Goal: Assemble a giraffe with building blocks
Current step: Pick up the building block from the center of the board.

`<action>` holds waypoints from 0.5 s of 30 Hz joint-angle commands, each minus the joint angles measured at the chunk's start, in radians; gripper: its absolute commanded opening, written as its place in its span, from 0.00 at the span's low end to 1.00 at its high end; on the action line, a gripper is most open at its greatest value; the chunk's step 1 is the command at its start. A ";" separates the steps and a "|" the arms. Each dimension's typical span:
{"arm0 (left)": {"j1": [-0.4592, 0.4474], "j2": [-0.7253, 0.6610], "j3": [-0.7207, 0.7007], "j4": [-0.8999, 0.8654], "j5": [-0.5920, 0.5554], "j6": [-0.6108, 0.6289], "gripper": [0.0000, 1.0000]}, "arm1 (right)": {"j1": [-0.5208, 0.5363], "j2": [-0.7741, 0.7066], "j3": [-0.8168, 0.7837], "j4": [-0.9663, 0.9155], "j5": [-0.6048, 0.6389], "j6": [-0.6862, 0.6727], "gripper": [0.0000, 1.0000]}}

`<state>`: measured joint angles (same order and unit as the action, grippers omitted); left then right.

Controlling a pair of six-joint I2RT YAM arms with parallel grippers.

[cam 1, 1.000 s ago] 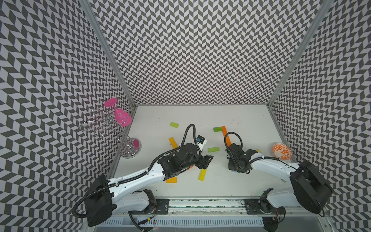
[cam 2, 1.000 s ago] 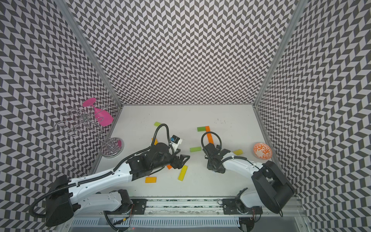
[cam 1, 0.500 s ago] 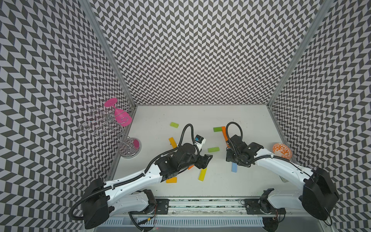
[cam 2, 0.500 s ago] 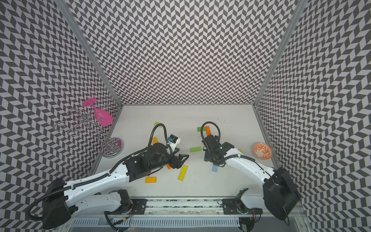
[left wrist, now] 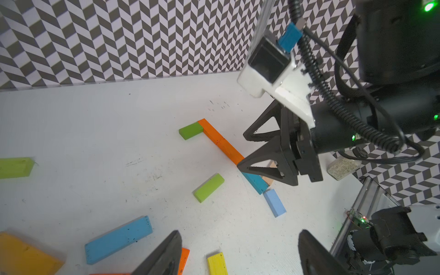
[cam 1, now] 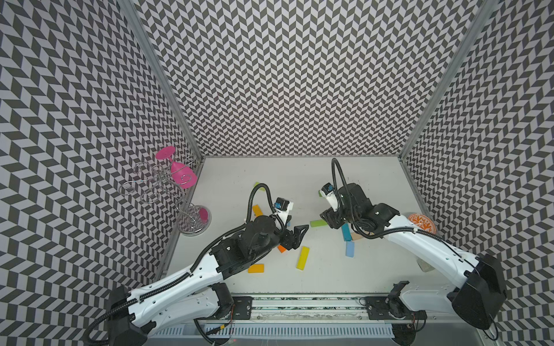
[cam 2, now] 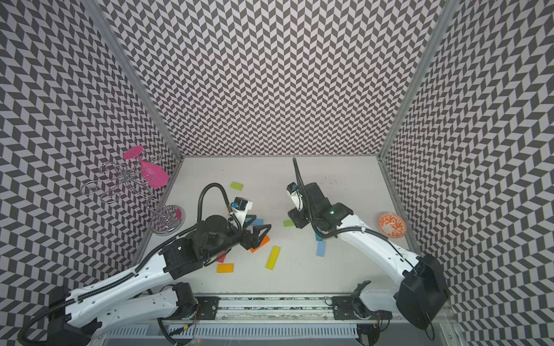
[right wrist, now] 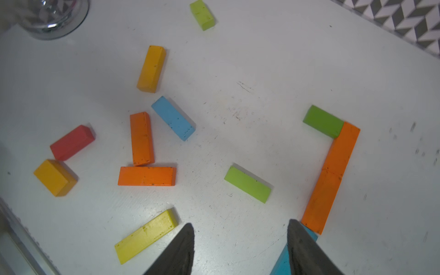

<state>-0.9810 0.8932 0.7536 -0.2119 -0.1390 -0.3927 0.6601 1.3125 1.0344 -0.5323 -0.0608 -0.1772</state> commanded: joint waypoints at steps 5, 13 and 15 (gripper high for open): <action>0.007 -0.010 -0.004 -0.020 -0.022 -0.031 0.78 | 0.012 0.117 -0.003 0.016 0.017 -0.437 0.63; 0.010 0.006 -0.011 0.003 0.001 -0.028 0.78 | -0.002 0.348 0.073 -0.020 0.070 -0.538 0.63; 0.010 0.002 -0.018 0.004 0.005 -0.028 0.78 | -0.015 0.370 0.083 0.002 0.066 -0.549 0.63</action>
<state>-0.9783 0.8986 0.7517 -0.2150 -0.1413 -0.4065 0.6567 1.6714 1.0767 -0.5648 -0.0097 -0.6594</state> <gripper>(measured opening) 0.779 0.629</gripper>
